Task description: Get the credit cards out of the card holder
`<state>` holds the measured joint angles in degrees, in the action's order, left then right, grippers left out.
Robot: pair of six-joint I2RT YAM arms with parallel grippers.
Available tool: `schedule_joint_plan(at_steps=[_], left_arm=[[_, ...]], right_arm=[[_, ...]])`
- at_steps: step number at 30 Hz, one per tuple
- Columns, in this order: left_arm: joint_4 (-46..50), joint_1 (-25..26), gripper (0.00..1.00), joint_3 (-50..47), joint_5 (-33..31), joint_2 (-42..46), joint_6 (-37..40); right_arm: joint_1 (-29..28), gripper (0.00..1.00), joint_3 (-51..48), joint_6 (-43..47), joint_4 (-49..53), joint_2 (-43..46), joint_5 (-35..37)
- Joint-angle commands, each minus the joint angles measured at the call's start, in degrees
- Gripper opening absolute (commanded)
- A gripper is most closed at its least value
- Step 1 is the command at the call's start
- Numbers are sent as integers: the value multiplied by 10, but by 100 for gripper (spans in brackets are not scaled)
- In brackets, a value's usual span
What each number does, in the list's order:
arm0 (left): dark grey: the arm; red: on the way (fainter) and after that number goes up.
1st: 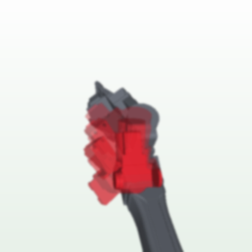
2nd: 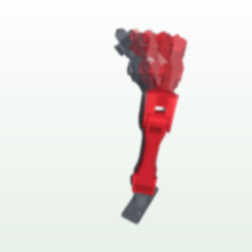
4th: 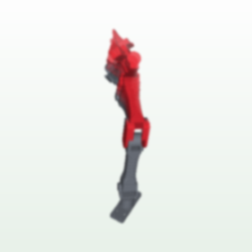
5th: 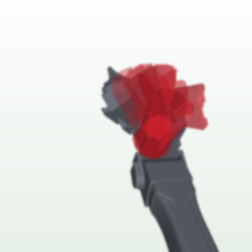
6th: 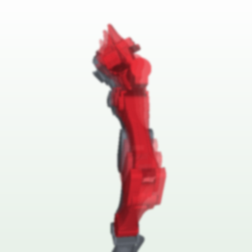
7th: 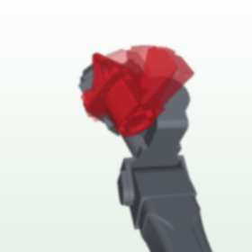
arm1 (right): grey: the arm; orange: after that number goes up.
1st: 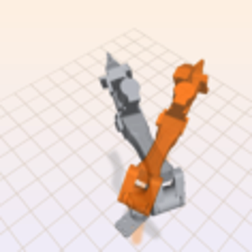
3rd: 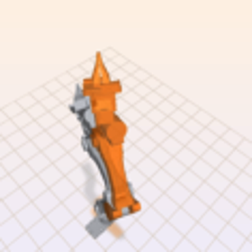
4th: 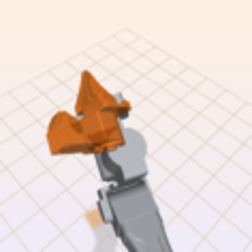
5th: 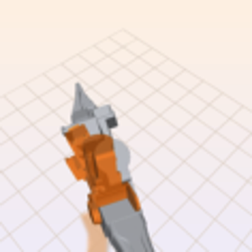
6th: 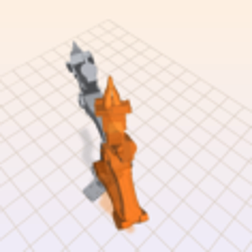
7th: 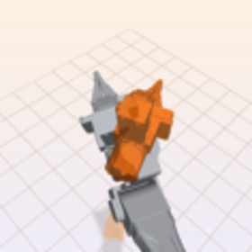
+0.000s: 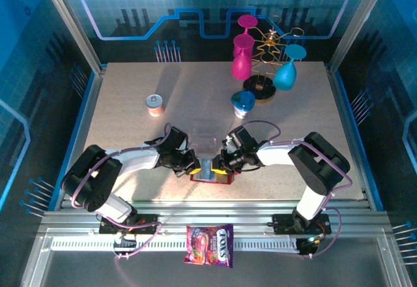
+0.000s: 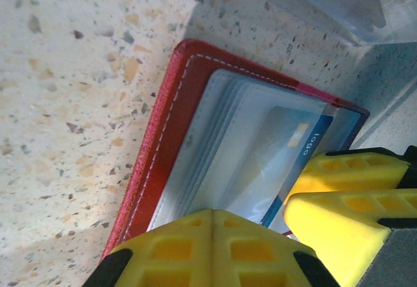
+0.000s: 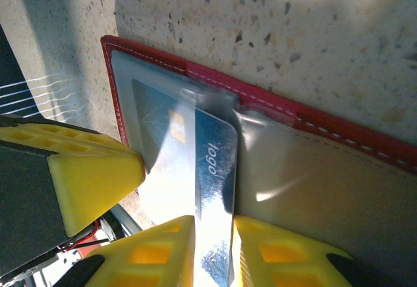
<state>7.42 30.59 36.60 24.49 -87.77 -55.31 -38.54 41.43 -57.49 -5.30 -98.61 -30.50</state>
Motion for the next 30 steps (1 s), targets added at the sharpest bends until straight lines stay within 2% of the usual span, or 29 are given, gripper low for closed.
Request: schedule_joint_plan(at_steps=[1, 19, 30], left_arm=[[33, 4, 6, -2, -16, -16, 4], [40, 5, 6, -2, -19, -6, 4], [42, 5, 7, -4, -21, 3, 1]], right_arm=[[3, 23, -9, -7, -12, -11, -12], [5, 14, -15, -3, 4, 13, 1], [14, 12, -28, 11, 36, 52, 10]])
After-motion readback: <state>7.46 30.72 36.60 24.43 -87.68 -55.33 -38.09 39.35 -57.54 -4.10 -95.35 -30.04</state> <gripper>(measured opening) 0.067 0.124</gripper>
